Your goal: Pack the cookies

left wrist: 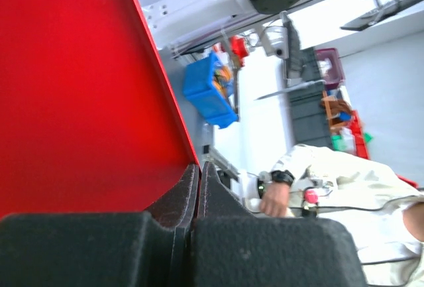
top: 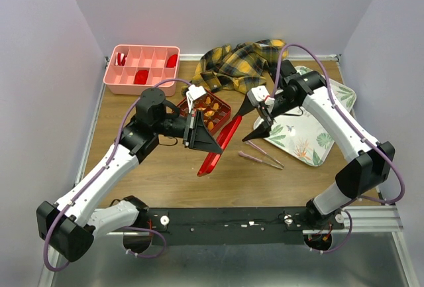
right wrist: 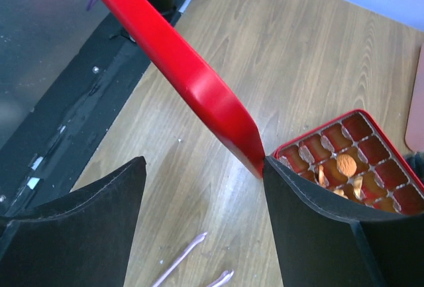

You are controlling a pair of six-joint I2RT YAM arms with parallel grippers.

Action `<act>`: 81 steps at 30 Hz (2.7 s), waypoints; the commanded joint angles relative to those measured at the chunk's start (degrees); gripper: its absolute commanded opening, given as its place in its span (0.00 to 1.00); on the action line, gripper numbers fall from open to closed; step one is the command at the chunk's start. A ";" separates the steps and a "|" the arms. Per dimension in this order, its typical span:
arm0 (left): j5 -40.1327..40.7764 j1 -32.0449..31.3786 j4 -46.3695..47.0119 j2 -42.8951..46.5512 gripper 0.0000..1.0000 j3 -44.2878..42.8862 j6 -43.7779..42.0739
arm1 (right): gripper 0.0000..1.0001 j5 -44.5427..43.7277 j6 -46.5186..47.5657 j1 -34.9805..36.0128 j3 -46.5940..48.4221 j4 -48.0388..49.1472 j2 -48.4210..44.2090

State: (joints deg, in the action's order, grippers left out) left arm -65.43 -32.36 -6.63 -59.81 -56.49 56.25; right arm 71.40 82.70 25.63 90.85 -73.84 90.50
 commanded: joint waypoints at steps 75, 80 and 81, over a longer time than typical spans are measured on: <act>65.43 18.91 -25.35 -47.41 0.50 -31.39 -50.27 | 0.01 -18.22 -90.43 -12.27 -13.50 44.14 -6.04; 63.05 18.91 -26.41 -51.10 0.47 -32.90 -51.06 | 0.01 -17.96 -90.87 -12.27 -13.24 44.14 -5.33; 62.88 18.91 -26.67 -51.37 0.45 -32.98 -51.06 | 0.01 -17.87 -90.96 -12.35 -13.24 44.31 -5.07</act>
State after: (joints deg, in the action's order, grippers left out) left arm -0.47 -13.45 -30.55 -109.14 -87.70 7.16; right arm 51.55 -7.05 13.17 77.60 -31.27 84.25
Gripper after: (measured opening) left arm 0.479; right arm 0.221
